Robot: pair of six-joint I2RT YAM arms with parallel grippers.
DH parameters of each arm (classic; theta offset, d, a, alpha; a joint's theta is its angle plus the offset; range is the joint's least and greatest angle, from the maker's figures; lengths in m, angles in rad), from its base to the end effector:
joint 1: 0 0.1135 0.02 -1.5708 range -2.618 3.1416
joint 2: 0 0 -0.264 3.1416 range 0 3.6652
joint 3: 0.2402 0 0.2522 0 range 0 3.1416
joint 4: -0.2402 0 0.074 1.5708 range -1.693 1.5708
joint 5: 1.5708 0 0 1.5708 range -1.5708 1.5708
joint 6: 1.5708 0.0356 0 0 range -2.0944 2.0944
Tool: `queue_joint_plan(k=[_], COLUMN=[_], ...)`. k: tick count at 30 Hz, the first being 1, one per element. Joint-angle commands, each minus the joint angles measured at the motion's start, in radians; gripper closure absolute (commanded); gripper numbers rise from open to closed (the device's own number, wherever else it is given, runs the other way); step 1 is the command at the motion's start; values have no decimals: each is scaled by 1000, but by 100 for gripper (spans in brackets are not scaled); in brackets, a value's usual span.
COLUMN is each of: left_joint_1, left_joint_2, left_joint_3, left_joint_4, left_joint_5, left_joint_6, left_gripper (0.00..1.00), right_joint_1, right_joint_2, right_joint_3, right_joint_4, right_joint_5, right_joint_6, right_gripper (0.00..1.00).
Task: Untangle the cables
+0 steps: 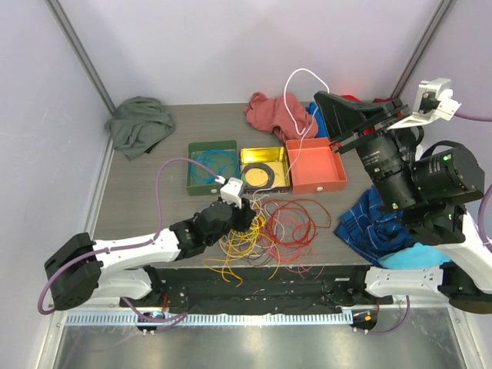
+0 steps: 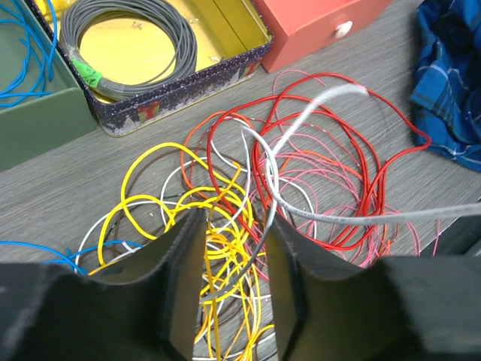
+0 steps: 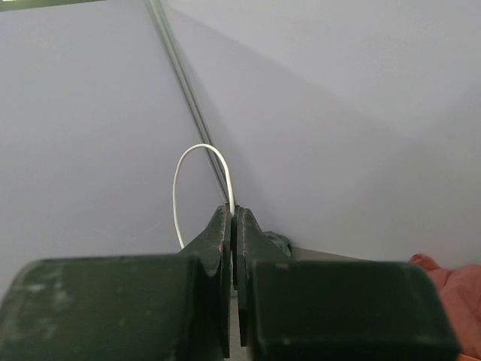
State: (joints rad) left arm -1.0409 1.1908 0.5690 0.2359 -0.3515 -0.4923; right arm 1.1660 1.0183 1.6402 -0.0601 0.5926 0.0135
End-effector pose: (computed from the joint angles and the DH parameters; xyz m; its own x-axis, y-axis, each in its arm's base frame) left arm 0.1398 -0.2144 0.2243 -0.4743 -0.0682 -0.8777 0.4819 0.8142 -0.3237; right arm 0.0707 0.1146 0.5848 0.2020 0.4999 -0.8422 -0.5791 0.7545 0.3089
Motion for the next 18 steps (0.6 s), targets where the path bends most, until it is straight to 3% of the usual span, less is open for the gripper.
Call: queue_joint_plan(k=[1, 5, 8, 12, 13, 15, 18], left_joint_1=[-2, -2, -2, -2, -4, -1, 1], left_joint_2=[7, -10, -80, -323, -379, -518, -631], left_joint_3=[28, 20, 23, 0, -9, -27, -35], left_joint_4=[71, 57, -1, -198, -228, -358, -512], left_joint_5=[-32, -56, -92, -185, -208, -285, -371], left_joint_6=[1, -6, -15, -28, -43, -71, -164], left_gripper=[63, 81, 81, 84, 93, 100, 100], right_joint_1=[4, 4, 6, 4, 6, 6, 4], right_joint_2=[-7, -6, -6, -17, -20, -24, -30], right_joint_3=[1, 9, 15, 17, 14, 7, 4], right_joint_4=[20, 19, 19, 28, 32, 55, 112], right_joint_5=[-2, -1, 15, 44, 55, 65, 90], right_joint_6=[9, 11, 3, -35, -41, -64, -93], right_gripper=[99, 99, 99, 99, 99, 99, 99])
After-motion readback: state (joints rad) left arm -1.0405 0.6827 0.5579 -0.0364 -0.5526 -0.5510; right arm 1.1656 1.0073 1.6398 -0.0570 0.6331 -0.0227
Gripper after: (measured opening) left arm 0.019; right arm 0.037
